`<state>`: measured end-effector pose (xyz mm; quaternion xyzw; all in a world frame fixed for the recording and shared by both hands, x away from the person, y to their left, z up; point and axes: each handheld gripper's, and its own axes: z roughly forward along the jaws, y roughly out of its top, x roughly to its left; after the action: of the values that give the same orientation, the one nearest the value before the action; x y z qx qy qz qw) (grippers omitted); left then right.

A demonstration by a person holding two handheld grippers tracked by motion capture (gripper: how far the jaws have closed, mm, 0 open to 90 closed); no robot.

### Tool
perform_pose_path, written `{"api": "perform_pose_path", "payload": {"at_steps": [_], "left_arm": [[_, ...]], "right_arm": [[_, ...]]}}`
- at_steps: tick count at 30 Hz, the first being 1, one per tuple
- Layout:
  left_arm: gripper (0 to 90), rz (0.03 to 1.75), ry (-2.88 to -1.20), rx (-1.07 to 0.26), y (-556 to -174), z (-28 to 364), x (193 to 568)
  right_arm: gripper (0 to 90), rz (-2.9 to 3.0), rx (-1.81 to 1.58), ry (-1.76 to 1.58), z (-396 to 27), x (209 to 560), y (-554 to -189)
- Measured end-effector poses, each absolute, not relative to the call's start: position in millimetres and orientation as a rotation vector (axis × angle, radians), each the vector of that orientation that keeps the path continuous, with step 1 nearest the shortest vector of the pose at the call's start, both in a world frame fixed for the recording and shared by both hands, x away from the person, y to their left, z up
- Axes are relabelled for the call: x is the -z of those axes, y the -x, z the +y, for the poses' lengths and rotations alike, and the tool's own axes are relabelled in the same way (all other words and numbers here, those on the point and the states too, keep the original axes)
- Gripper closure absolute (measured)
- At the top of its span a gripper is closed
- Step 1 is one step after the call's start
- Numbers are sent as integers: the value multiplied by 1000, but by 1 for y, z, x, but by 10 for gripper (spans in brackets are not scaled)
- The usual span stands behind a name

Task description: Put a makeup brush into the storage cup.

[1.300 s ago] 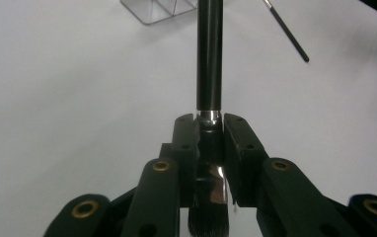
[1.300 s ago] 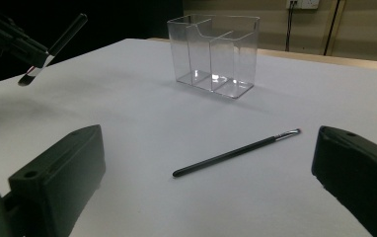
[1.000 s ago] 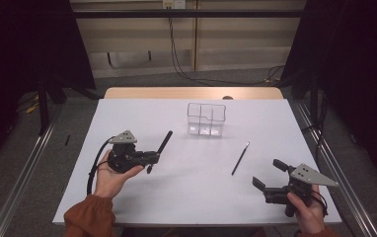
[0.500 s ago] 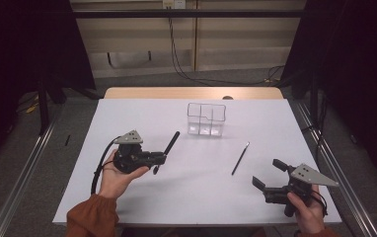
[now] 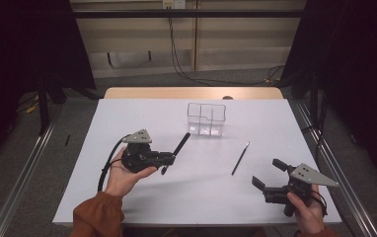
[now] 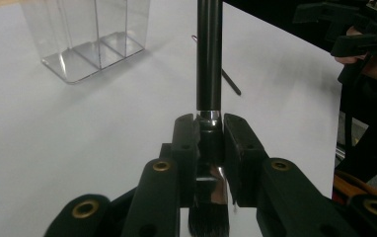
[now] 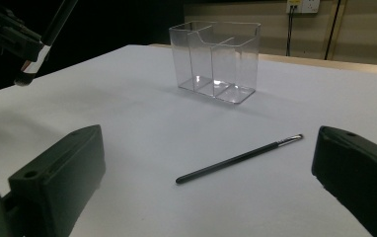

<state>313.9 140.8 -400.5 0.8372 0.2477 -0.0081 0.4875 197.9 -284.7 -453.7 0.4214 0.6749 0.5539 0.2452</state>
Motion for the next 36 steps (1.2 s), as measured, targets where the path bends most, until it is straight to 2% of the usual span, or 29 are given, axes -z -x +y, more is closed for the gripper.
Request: {"api": "perform_pose_path", "payload": {"at_steps": [18, 36], "left_arm": [[767, 532, -2037, 26, -310, 121, 395], [766, 469, -2072, 58, -308, 102, 393]], "right_arm": [[0, 1846, -1537, -1090, -278, 442, -205], [0, 1961, -1611, -906, -241, 415, -231]]}}
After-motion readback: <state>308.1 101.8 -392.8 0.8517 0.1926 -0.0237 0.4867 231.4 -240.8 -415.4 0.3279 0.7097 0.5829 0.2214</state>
